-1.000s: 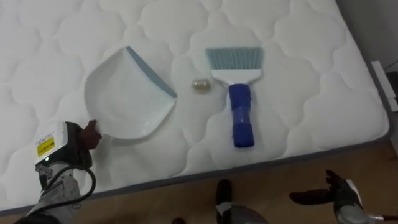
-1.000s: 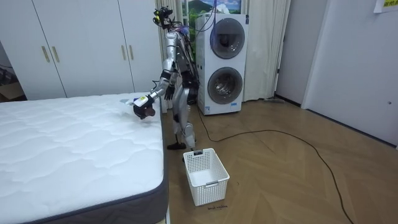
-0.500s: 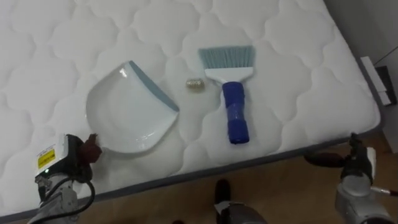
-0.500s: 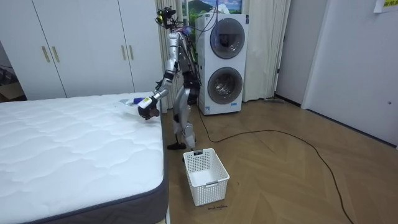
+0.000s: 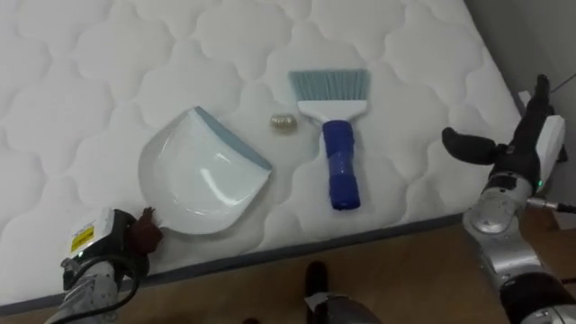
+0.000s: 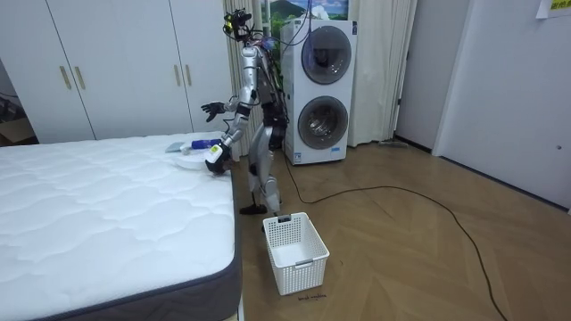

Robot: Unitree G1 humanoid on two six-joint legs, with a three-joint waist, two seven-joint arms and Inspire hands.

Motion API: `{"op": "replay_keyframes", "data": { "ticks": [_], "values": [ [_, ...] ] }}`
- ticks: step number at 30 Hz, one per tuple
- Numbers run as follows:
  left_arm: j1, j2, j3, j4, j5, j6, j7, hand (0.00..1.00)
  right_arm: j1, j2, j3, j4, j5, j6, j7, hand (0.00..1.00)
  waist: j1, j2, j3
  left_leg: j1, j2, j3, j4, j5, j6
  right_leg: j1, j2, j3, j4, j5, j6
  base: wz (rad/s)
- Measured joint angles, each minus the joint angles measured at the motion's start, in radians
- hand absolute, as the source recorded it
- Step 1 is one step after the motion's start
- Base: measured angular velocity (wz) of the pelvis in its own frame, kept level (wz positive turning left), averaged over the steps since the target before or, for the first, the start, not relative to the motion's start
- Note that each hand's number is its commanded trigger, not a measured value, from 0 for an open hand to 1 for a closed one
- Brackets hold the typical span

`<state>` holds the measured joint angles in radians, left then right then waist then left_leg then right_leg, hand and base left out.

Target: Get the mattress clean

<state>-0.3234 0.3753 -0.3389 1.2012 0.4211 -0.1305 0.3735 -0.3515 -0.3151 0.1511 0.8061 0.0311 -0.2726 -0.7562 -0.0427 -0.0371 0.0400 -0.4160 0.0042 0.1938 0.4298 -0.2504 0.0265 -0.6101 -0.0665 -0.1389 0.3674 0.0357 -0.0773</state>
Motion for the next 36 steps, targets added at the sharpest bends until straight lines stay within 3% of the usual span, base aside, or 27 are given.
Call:
{"op": "replay_keyframes", "data": {
  "ticks": [4, 11, 15, 26, 29, 36],
  "values": [
    [-0.020, -0.002, -0.011, -0.012, -0.030, -0.001, -0.041, 1.00, -0.018, 0.001, 0.053, 0.004, 0.006, -0.015, -0.018, 0.00, 0.022, 0.005, 0.0105, -0.014, 0.001, -0.005, 0.002, -0.001, 0.001, -0.007, 0.000, -0.003, -0.007, 0.003, -0.001, 0.05],
    [-0.035, -0.007, -0.023, -0.012, -0.038, -0.003, -0.081, 1.00, -0.019, 0.043, 0.112, 0.034, 0.040, -0.024, -0.001, 0.00, 0.041, 0.013, 0.0154, -0.014, 0.000, -0.007, 0.003, -0.002, 0.004, -0.006, -0.003, -0.007, -0.006, 0.001, 0.001, 0.00],
    [-0.050, -0.007, -0.033, -0.018, -0.038, -0.007, -0.104, 1.00, -0.019, 0.047, 0.119, 0.051, 0.050, -0.023, 0.035, 0.00, 0.045, 0.029, 0.0250, -0.026, 0.004, -0.015, 0.016, -0.004, 0.008, -0.006, -0.009, -0.023, -0.003, -0.007, 0.004, 0.09],
    [-0.061, -0.010, -0.039, -0.024, -0.036, -0.005, -0.124, 1.00, -0.022, 0.052, 0.151, 0.056, 0.050, -0.021, 0.101, 0.00, 0.053, 0.031, 0.0260, -0.028, 0.005, -0.018, 0.020, -0.004, 0.008, -0.006, -0.019, -0.048, 0.011, -0.020, 0.002, 0.04],
    [-0.066, -0.011, -0.044, -0.024, -0.036, -0.005, -0.126, 1.00, -0.023, 0.055, 0.176, 0.066, 0.051, -0.021, 0.106, 0.00, 0.059, 0.032, 0.0264, -0.027, 0.015, -0.015, 0.029, -0.004, 0.008, -0.004, -0.018, -0.053, 0.008, -0.018, -0.001, 0.01],
    [-0.077, -0.038, -0.047, -0.023, -0.037, 0.008, -0.131, 1.00, -0.071, 0.079, 0.192, 0.084, 0.062, -0.021, 0.128, 0.00, 0.078, 0.051, 0.0366, -0.028, 0.017, -0.014, 0.017, -0.004, 0.008, -0.002, -0.017, -0.059, -0.004, -0.011, -0.004, 0.00]
  ]
}}
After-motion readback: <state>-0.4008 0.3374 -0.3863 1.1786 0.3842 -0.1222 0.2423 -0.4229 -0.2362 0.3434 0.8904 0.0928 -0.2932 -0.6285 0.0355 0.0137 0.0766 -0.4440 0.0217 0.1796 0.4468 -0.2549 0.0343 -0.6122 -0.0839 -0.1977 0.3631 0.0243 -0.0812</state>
